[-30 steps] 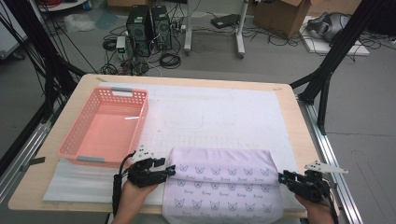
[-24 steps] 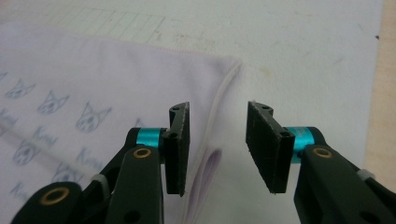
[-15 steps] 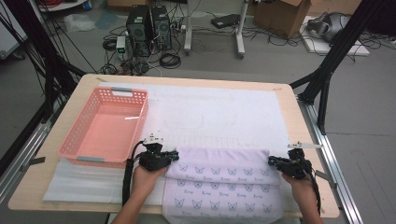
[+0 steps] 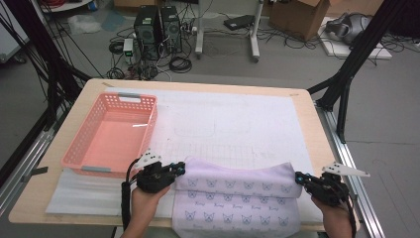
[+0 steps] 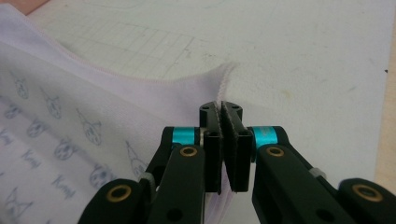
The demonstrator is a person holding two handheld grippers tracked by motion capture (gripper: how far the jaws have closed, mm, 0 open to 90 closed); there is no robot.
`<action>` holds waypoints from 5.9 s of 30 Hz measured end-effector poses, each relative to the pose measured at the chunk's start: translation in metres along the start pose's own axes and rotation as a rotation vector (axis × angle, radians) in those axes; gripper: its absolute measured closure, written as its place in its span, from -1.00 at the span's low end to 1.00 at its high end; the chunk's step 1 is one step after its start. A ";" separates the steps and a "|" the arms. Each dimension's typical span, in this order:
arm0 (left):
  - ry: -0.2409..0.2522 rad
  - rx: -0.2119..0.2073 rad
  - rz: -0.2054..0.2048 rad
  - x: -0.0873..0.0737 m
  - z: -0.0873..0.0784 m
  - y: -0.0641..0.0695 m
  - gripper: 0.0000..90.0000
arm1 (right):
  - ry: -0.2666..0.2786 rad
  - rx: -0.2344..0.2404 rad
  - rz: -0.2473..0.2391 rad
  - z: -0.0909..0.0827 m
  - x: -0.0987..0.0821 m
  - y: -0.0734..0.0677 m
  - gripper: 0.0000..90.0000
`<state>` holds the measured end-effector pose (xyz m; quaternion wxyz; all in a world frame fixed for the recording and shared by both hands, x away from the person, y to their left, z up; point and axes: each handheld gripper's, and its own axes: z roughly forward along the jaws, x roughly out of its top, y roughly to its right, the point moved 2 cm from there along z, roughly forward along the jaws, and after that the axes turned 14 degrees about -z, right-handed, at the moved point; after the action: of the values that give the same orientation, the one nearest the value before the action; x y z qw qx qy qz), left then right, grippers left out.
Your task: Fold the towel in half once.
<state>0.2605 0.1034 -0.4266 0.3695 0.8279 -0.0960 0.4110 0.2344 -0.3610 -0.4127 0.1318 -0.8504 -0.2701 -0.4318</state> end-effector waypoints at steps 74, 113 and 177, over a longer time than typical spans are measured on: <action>0.036 0.161 -0.070 0.093 0.100 -0.056 0.86 | -0.003 -0.135 -0.010 0.112 0.075 0.087 0.93; -0.111 0.167 0.037 0.041 0.089 -0.044 0.89 | -0.111 -0.027 0.018 0.091 0.035 0.070 0.94; -0.119 0.028 0.080 -0.024 0.009 -0.009 0.94 | -0.046 0.038 -0.043 0.014 -0.024 -0.006 0.95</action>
<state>0.2542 0.1001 -0.4528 0.3349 0.8514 -0.1450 0.3767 0.2291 -0.3576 -0.4403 0.1326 -0.8515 -0.2996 -0.4095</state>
